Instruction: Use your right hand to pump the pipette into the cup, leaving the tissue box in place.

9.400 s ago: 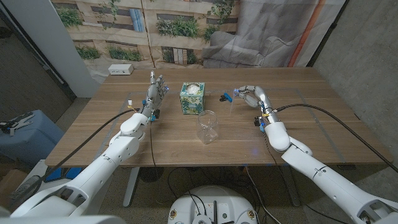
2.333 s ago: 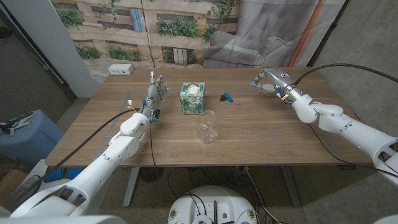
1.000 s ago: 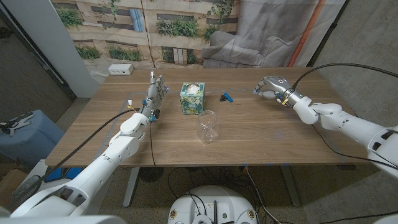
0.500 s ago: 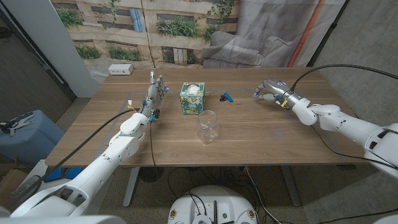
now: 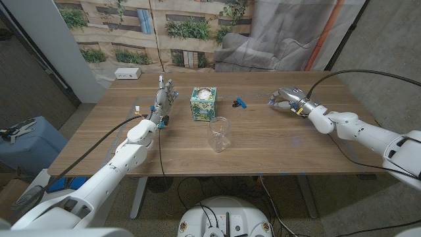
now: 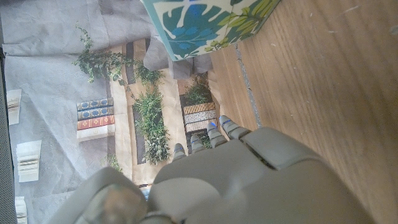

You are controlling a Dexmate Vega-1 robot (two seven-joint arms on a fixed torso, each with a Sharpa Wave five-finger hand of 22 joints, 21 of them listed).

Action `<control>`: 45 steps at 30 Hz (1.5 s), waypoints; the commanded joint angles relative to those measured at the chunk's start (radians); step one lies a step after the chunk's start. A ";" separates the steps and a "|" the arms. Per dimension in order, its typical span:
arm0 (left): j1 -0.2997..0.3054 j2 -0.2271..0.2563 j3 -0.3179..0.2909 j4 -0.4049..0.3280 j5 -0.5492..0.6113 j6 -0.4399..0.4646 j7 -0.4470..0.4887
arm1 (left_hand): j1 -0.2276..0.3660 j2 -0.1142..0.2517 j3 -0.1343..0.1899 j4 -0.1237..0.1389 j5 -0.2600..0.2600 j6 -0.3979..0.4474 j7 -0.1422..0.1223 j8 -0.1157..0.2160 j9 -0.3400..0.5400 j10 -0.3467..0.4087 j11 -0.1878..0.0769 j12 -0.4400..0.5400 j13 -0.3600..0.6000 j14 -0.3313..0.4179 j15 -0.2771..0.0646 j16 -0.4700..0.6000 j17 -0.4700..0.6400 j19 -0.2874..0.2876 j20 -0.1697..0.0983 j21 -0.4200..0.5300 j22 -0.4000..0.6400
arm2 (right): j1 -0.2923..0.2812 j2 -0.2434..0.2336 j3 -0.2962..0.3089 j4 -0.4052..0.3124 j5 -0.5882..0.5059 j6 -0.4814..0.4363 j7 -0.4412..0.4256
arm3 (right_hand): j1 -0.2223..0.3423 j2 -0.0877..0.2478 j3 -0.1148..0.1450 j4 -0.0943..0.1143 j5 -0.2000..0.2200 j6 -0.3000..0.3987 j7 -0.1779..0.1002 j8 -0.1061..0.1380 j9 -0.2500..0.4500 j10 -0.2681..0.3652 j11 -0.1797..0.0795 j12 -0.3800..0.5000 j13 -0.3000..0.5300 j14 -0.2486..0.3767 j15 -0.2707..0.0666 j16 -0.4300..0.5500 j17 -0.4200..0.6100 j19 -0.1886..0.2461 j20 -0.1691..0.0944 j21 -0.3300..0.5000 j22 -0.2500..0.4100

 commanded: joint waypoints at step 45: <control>0.000 0.000 0.000 0.000 0.000 0.000 0.000 | -0.001 0.043 -0.007 0.001 0.005 -0.002 -0.006 0.006 0.002 -0.002 -0.004 0.004 0.006 -0.008 -0.115 0.006 0.006 -0.011 -0.090 0.005 0.002 | 0.007 -0.049 0.016 -0.139 0.002 -0.057 0.248 | -0.112 -0.091 -0.035 0.026 0.012 -0.414 -0.004 -0.169 -0.017 -0.413 0.050 -0.033 -0.045 -0.270 -0.056 -0.132 0.011 -0.133 0.064 -0.014 0.004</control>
